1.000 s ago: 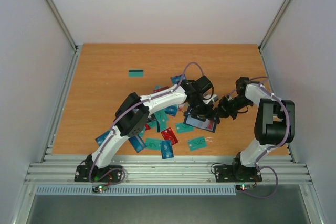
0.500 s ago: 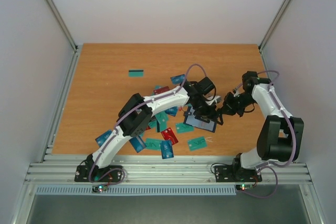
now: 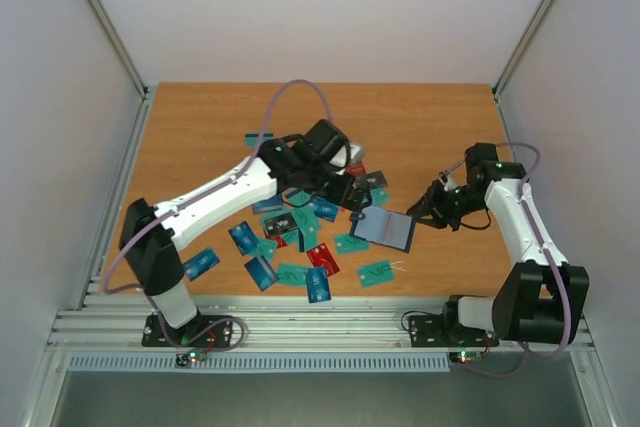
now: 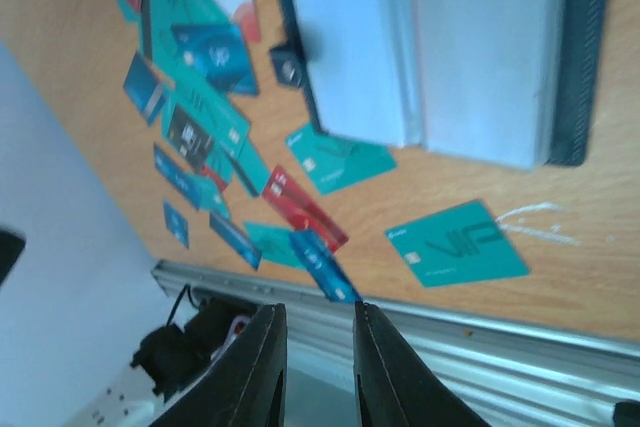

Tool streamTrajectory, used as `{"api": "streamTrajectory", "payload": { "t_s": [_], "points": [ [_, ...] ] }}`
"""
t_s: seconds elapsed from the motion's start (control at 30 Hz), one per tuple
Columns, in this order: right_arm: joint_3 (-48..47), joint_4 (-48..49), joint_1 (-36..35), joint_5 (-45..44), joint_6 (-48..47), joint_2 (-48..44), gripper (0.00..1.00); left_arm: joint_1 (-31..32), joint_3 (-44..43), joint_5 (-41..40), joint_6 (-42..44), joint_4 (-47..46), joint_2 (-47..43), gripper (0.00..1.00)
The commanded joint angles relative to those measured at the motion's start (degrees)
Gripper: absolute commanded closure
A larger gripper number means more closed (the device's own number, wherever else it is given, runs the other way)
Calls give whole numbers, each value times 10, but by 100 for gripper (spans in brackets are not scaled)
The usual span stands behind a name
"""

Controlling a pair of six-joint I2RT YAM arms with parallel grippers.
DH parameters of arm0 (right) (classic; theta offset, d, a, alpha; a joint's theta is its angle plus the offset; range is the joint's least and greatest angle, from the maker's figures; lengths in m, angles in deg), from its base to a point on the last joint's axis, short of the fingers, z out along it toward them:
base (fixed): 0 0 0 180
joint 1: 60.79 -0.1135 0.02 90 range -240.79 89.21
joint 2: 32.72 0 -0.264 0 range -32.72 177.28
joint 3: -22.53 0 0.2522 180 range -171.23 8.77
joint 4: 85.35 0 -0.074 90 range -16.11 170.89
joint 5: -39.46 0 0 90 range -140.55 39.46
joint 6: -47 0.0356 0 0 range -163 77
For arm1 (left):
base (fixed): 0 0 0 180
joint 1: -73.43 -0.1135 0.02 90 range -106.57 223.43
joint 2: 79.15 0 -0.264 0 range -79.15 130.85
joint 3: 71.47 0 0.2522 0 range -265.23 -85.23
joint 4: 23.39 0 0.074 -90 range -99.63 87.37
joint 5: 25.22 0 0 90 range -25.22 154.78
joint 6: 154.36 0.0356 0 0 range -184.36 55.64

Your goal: Put the credit cards into the card holder

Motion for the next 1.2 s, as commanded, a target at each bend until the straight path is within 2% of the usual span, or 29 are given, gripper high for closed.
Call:
{"api": "streamTrajectory", "payload": {
  "t_s": [0.0, 0.17, 0.33, 0.47, 0.67, 0.77, 0.9, 1.03, 1.17],
  "points": [
    [42, 8, -41, 67, 39, -44, 78, -23, 82, -33, 16, 35, -40, 4],
    [114, 57, -102, 88, 114, -102, 75, -24, 196, 4, -13, 43, -103, 19],
    [179, 118, -210, 75, 198, -143, 73, -22, 291, 32, -64, 6, -131, 33],
    [233, 180, -283, 50, 288, -184, 72, -18, 320, 28, -95, -16, -119, 40],
    [298, 275, -370, 2, 426, -226, 70, -17, 322, 29, -90, -30, -70, 55],
    [317, 324, -436, -52, 496, -248, 66, -16, 319, 41, -75, -38, -58, 58],
    [356, 407, -517, -122, 598, -246, 65, -16, 317, 46, -55, -38, -27, 59],
    [356, 443, -581, -179, 637, -204, 65, -16, 316, 57, -36, -44, -9, 60],
    [358, 521, -639, -218, 673, -148, 63, -16, 321, 62, -23, -46, 8, 60]
  ]
}}
